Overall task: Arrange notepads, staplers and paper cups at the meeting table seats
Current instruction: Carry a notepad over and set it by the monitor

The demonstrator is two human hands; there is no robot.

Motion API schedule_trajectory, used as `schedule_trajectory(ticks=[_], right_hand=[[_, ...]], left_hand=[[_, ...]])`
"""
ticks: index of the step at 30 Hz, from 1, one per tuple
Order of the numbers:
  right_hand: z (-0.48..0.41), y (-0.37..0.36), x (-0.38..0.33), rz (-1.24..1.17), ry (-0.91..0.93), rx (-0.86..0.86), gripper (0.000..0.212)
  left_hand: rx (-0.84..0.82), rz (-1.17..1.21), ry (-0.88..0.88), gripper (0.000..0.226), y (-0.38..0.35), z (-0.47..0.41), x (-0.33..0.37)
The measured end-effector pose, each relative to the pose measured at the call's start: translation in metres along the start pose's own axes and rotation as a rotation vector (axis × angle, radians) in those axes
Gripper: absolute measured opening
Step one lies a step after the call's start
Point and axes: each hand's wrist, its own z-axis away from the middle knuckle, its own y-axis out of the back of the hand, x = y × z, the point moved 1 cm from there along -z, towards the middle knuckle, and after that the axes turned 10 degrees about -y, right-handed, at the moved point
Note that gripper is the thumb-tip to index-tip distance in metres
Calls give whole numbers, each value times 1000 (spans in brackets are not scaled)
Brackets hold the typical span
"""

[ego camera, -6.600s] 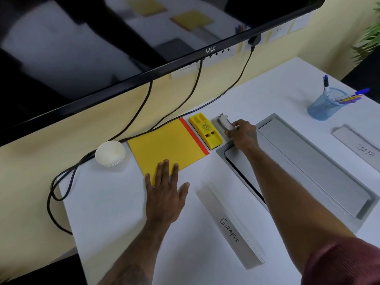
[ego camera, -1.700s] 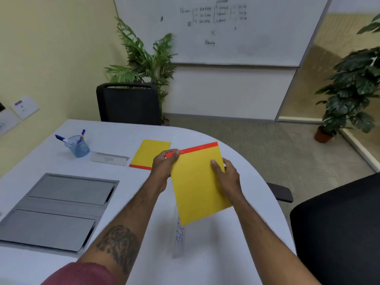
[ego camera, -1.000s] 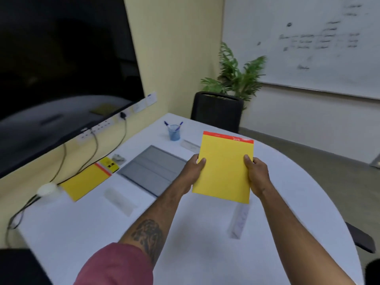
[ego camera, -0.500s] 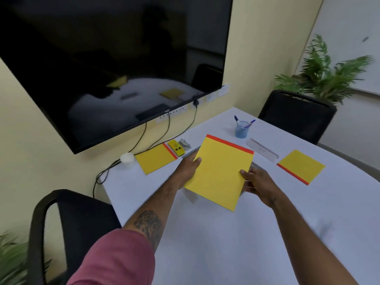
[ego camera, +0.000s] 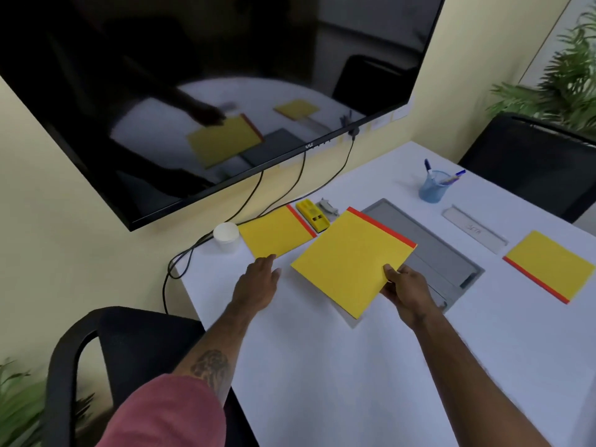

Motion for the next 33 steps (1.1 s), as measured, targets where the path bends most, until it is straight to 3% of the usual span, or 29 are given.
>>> schedule_trajectory(ticks=[7,16,20,23,26,30,33], right_hand=[[-53,-44,-1,-29,-12,10,21],[-111,-130,21,-58,-63,-67,14],[-132,-163,36,-95,-89,-86,14],[-144,-183,44,-86,-109,-42,21],[-155,-200,47,-90,-129,-20,9],[-172,-219,51,-105,-150,27,19],[-184,-231,55,-121,-170,41,10]], left_hand=[[-113,-287,53,72,-56,-13,-73],[9,-395,150,89,-102,-34,-109],[145,-383,121,81,-114,-31,-115],[165,-399,116,80,-116,-31,-118],[159,-408,132,80,-116,-31,-119],[190,-392,129,80,-118,-31,-122],[214,-385,123,80,-118,-32,-123]])
